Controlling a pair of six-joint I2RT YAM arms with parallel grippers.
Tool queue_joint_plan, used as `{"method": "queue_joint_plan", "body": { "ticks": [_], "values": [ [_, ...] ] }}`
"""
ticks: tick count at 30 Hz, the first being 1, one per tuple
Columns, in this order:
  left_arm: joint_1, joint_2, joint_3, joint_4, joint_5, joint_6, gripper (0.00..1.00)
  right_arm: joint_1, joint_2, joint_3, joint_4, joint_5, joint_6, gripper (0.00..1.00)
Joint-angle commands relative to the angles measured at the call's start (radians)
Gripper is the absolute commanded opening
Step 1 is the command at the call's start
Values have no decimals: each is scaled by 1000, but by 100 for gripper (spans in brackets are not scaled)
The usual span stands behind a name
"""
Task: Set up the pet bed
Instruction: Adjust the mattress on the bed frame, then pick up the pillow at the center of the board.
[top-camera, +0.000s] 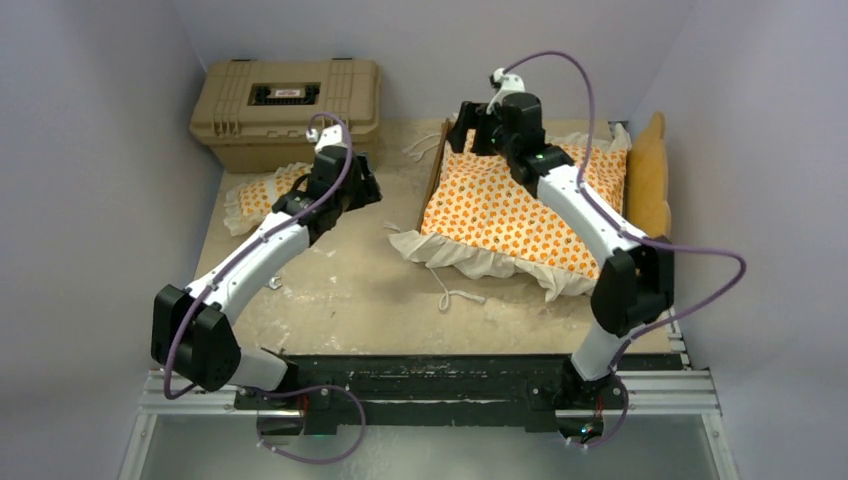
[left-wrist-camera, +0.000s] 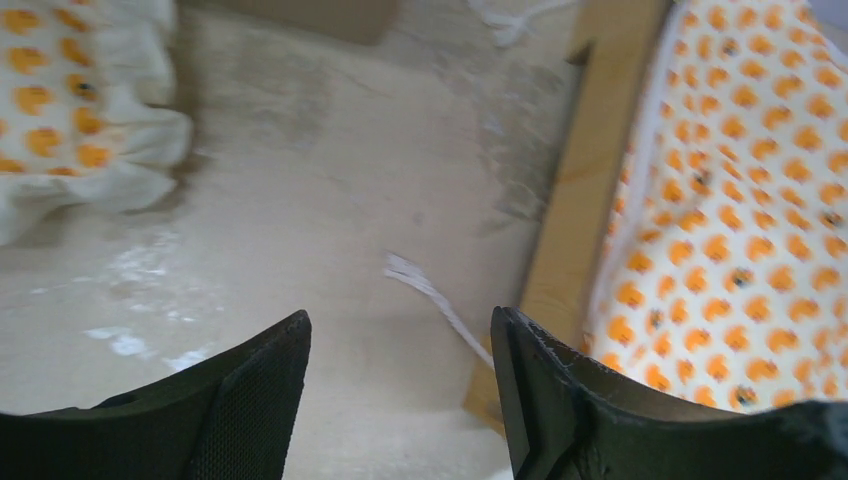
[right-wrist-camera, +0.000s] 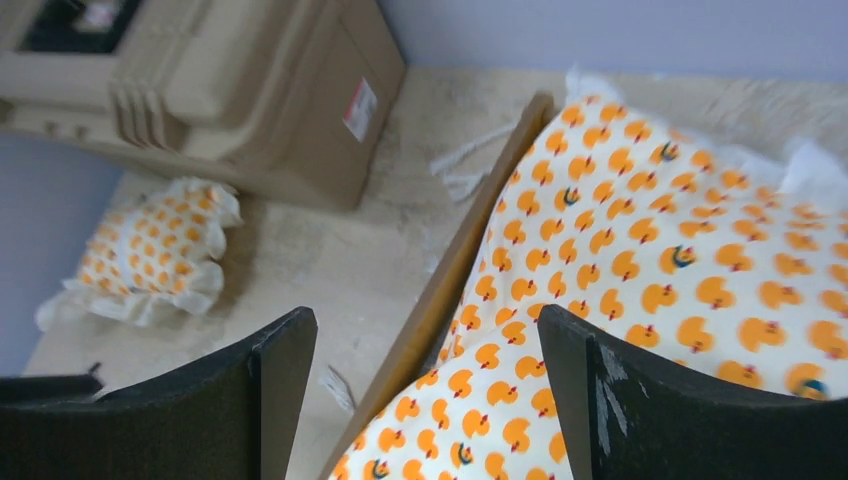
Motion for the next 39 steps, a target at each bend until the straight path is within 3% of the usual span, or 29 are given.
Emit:
{"method": "queue_joint_plan", "body": {
  "ticks": [1, 12, 20, 28, 30, 31, 35, 39],
  "values": [
    [134, -25, 16, -64, -126, -7, 67, -3, -177, -35, 4, 76, -22, 86],
    [554, -14, -220, 118, -88, -305, 70, -3, -504, -359, 29, 77, -29, 93],
    [611, 130, -205, 240, -140, -362, 69, -3, -597, -428, 19, 65, -55, 98],
    [617, 274, -192, 309, -146, -418, 62, -3, -614, -451, 11, 61, -66, 99],
    [620, 294, -187, 331, -143, -414, 57, -3, -613, -455, 12, 56, -68, 99],
    [620, 302, -183, 331, -138, -407, 50, -3, -615, -459, 17, 64, -73, 99],
    [625, 309, -162, 364, -100, -358, 3, -1, -628, -489, 56, 76, -117, 99],
    [627, 258, -141, 285, -30, -288, 0, 3, -653, -537, 122, 26, -145, 99]
  ]
}}
